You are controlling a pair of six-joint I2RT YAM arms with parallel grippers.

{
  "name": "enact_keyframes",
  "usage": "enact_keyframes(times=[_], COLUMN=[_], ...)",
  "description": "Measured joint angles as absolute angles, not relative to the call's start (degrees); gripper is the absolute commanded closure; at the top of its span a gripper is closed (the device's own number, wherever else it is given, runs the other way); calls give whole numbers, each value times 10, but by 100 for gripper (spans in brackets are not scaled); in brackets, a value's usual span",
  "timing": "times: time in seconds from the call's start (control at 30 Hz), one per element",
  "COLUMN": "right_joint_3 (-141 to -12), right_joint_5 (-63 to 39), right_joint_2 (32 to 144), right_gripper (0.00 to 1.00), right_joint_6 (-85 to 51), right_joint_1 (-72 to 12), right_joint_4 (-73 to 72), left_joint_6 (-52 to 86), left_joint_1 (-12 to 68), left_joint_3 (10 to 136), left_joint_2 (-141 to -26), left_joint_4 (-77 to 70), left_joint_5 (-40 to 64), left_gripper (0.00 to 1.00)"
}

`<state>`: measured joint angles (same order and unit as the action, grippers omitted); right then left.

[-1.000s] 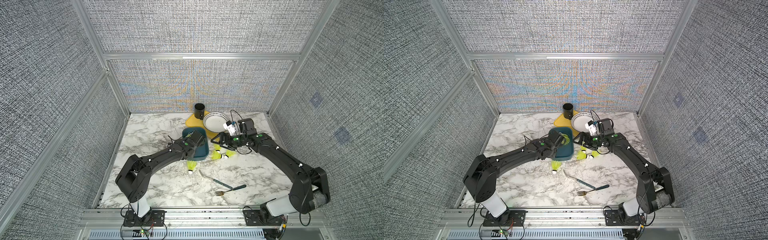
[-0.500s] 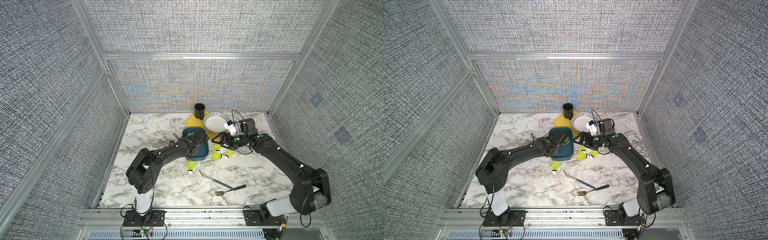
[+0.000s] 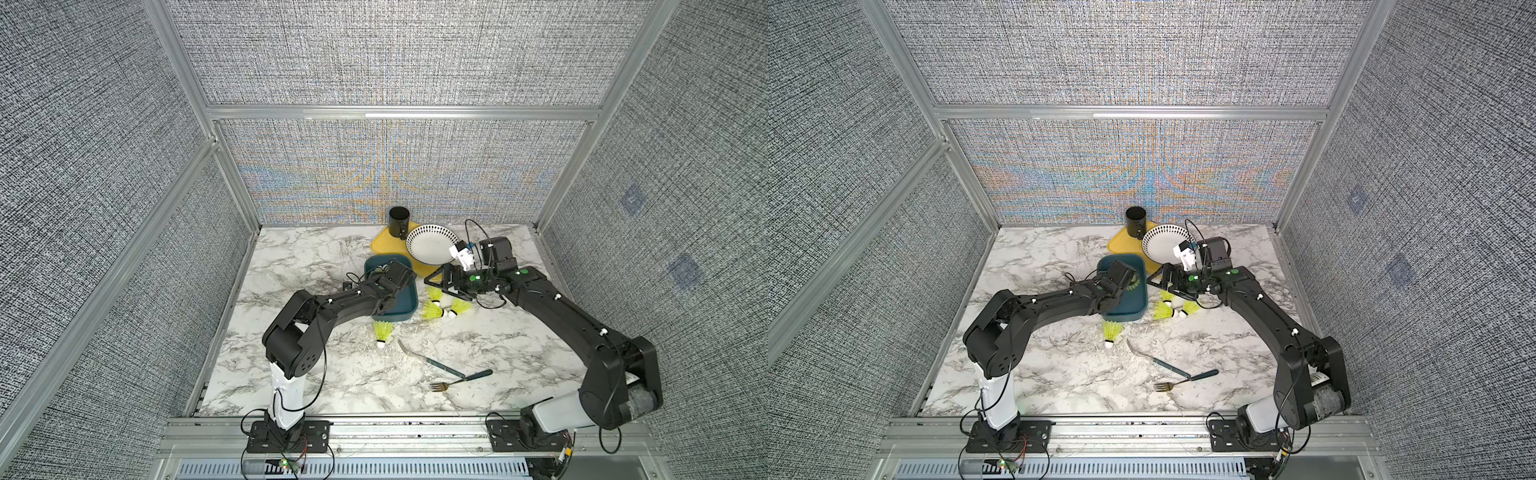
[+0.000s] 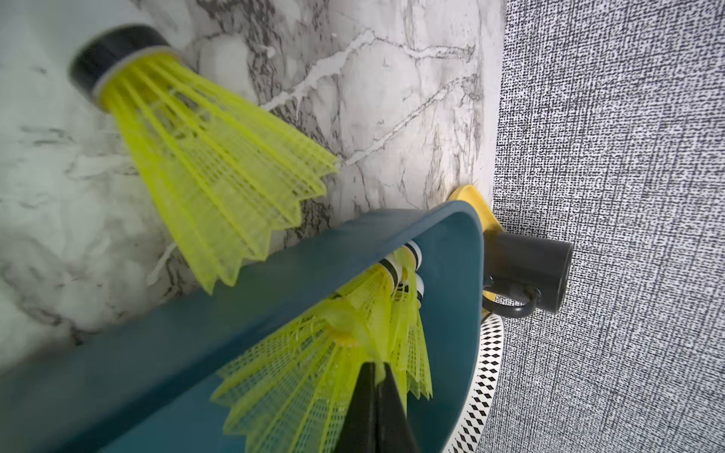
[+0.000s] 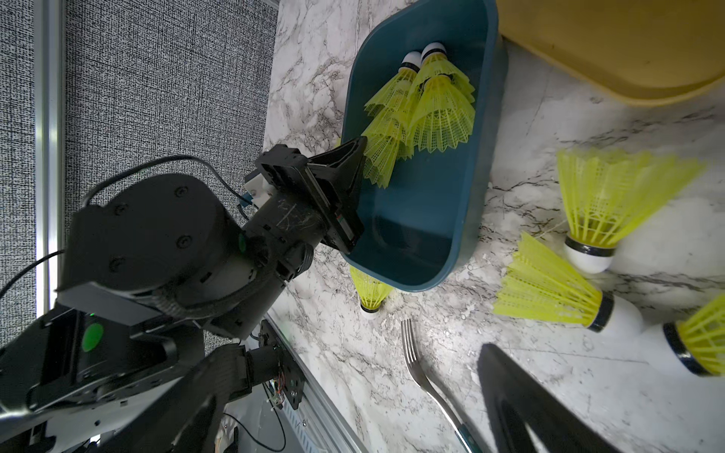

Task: Put the shuttlecocks into the storage box
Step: Place the shuttlecock in the storage box.

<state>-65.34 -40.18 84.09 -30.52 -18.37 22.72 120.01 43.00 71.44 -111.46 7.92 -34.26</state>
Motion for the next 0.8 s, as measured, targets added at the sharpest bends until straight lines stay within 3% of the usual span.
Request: enact_keyframes(times=[0.33, 0.53, 0.8], right_joint_3=[-653, -651, -648], right_joint_5=[-408, -408, -408], right_joint_2=[842, 842, 846], right_gripper=[1, 1, 1], right_joint_6=[-305, -305, -305], right_joint_1=[-184, -183, -183], right_joint_4=[226, 225, 225], left_joint_6=[1200, 1200, 1200], left_joint_1=[426, 426, 426], left_joint_3=[688, 684, 674], left_joint_2=[-1130, -1126, -1106], left_joint_4=[-2, -10, -1], left_joint_5=[-345, -343, -338], left_gripper=[95, 70, 45])
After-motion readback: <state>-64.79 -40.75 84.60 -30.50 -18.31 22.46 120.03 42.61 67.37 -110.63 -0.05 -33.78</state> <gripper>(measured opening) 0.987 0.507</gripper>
